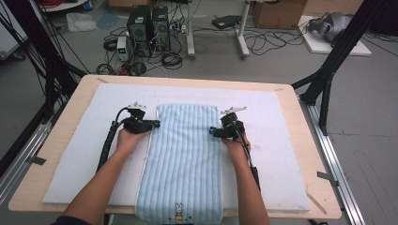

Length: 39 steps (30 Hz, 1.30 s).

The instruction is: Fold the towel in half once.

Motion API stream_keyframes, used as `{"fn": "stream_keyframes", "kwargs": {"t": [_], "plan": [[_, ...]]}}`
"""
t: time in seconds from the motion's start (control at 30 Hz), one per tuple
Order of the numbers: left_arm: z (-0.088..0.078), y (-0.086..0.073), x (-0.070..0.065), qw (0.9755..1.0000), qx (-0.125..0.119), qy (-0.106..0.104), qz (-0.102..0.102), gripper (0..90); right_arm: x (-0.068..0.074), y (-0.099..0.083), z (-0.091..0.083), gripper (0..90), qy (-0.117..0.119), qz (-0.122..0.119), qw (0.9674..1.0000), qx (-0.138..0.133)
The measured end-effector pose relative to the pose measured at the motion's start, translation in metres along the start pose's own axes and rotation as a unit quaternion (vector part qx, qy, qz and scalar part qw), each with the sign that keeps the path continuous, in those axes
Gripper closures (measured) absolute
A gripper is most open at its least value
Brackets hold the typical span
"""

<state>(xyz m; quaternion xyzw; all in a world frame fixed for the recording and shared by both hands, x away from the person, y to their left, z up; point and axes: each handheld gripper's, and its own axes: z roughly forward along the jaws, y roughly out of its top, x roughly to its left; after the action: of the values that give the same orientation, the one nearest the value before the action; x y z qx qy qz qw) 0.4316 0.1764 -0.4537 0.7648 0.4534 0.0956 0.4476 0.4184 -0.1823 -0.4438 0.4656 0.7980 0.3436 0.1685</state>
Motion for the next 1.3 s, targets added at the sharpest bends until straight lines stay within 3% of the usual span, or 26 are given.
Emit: {"fn": "stream_keyframes", "kwargs": {"t": [0.03,0.1,0.17,0.23,0.3,0.37,0.5,0.57,0.7,0.83,1.0,1.1,1.17,1.3], "plan": [[0.000,0.000,0.000,1.0000,-0.001,0.000,-0.002,85.4,0.000,0.000,-0.001,53.4,-0.008,0.000,1.0000,0.001],[0.000,0.000,-0.001,1.0000,0.001,0.000,0.001,85.5,0.000,0.001,-0.001,71.3,0.001,0.001,1.0000,0.001],[0.000,0.000,-0.001,1.0000,0.001,0.001,0.002,85.7,0.005,0.002,-0.001,84.6,0.005,-0.016,0.9998,0.006],[-0.001,0.000,-0.001,1.0000,0.001,0.002,0.005,86.1,0.006,0.003,-0.001,85.6,0.006,-0.019,0.9998,0.006],[-0.002,0.002,-0.002,1.0000,-0.006,0.004,0.004,86.3,0.003,0.003,0.000,85.7,0.012,-0.004,0.9999,-0.003],[-0.005,0.006,0.001,0.9995,-0.031,0.002,-0.008,86.3,-0.002,0.003,0.000,86.0,0.015,0.008,0.9997,-0.015],[-0.006,0.012,0.005,0.9991,-0.039,-0.006,-0.019,86.3,-0.010,0.007,-0.003,86.0,0.021,0.031,0.9985,-0.039],[-0.007,0.015,0.005,0.9984,-0.049,-0.009,-0.025,86.3,-0.010,0.009,-0.003,86.0,0.018,0.029,0.9985,-0.043],[-0.013,0.015,0.007,0.9986,-0.041,-0.026,-0.021,86.2,-0.007,0.009,-0.006,85.9,0.026,0.023,0.9985,-0.042],[-0.025,0.015,0.004,0.9975,-0.055,-0.043,-0.016,86.1,-0.003,0.006,-0.018,85.9,0.039,0.017,0.9973,-0.060],[-0.043,0.018,-0.004,0.9962,-0.055,-0.066,0.009,86.0,0.001,0.002,-0.032,85.8,0.056,0.016,0.9955,-0.075],[-0.055,0.012,-0.012,0.9942,-0.073,-0.076,0.018,85.9,0.010,-0.012,-0.048,85.6,0.067,0.010,0.9940,-0.086],[-0.060,0.007,-0.017,0.9940,-0.071,-0.077,0.031,85.9,0.013,-0.016,-0.052,85.6,0.072,0.011,0.9934,-0.088],[-0.068,-0.008,-0.026,0.9934,-0.069,-0.086,0.032,85.6,0.024,-0.034,-0.066,85.2,0.080,0.001,0.9931,-0.086]]}}
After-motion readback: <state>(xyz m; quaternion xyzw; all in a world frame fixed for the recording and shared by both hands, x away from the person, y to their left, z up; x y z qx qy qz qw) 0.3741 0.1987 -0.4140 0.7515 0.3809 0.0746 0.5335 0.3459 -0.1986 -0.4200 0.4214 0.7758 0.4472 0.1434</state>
